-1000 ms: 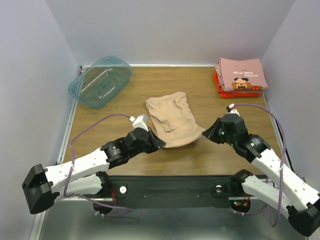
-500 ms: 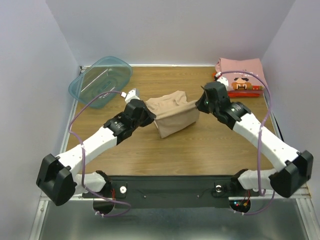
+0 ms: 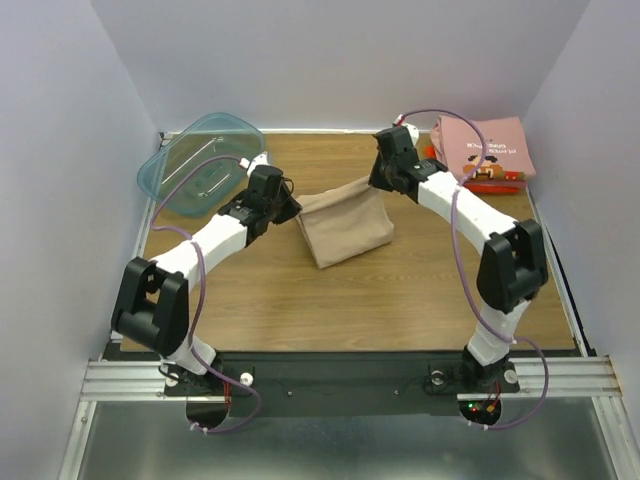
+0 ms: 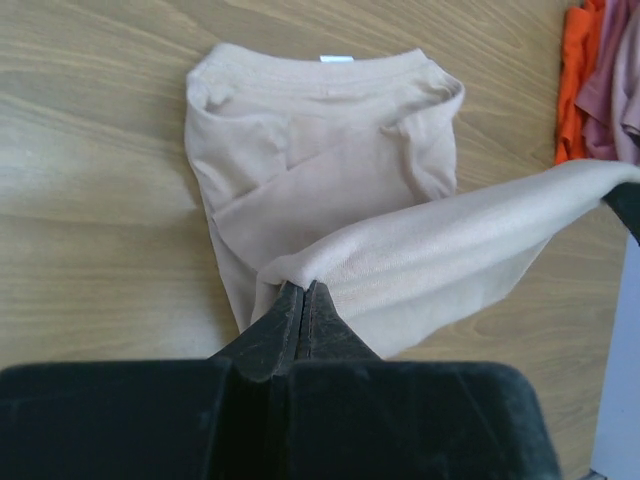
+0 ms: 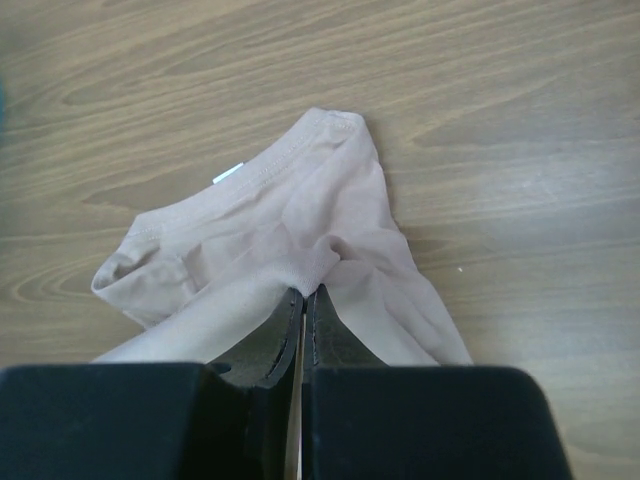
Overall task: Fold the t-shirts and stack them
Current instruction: Fold the tshirt, then neatly place the folded tshirt to the corner
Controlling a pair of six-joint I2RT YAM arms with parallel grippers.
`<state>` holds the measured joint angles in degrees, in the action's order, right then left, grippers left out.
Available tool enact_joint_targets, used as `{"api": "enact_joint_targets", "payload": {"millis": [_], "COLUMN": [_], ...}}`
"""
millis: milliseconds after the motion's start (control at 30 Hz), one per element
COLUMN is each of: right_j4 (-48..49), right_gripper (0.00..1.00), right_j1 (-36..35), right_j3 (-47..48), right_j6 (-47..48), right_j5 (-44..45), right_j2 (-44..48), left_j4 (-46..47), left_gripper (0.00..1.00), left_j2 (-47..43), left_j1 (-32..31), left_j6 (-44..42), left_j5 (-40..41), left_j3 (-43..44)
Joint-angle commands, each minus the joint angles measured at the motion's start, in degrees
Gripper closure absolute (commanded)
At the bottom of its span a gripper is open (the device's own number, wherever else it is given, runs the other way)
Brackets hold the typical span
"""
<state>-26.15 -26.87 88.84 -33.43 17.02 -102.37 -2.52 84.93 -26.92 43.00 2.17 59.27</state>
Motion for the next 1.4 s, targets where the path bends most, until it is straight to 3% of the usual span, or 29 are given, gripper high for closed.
{"api": "enact_joint_targets", "payload": {"millis": [0,167,200,267,300,400,500,767,867,1100,1367], "right_j4": [3.0,3.4,3.4,3.3,3.4,3.3,3.4,6.3,7.8,11.6,17.2], "right_gripper": [1.00,0.95,0.88,0.71,0.42,0.16,0.00,0.01,0.06,0.19,0.35], "right_j1": [3.0,4.6,4.7,5.2,5.3,5.7,5.8,6.0,6.0,6.0,4.6], "right_j3": [6.3,13.4,14.9,18.4,18.8,17.3,12.9,-0.4,-4.3,-8.2,-14.0], "right_j6": [1.8,3.5,5.3,7.6,9.7,11.3,12.4,16.6,17.1,19.2,19.8], "right_j5": [-2.8,-6.9,-7.4,-9.7,-10.6,-11.7,-12.4,-19.8,-21.5,-21.0,-23.7], "right_j2": [-6.6,-15.8,-17.4,-19.2,-20.0,-18.8,-15.3,-9.4,-9.4,-11.8,-13.3], "left_j4": [2.3,-0.7,-1.9,-2.4,-3.0,-2.8,-2.0,0.6,2.2,3.3,-1.3], "left_gripper": [1.00,1.00,0.87,0.46,0.02,0.01,0.01,0.01,0.01,0.01,0.01], "left_j2": [4.7,15.8,16.9,19.1,19.5,18.6,15.7,2.4,-4.6,-21.1,-28.5], "left_j1": [2.7,4.8,4.9,5.4,5.5,5.5,5.4,4.4,2.8,0.6,0.6], "left_j6": [-3.5,-4.7,-4.9,-5.4,-5.8,-5.8,-5.2,-3.6,-2.2,1.3,3.6], "left_j5": [-0.2,1.7,2.0,2.1,1.3,1.1,0.7,-1.8,-1.9,1.8,5.8], "left_j3": [5.8,14.4,17.0,18.7,20.1,19.6,16.3,-1.1,-12.6,-27.3,-30.0]}}
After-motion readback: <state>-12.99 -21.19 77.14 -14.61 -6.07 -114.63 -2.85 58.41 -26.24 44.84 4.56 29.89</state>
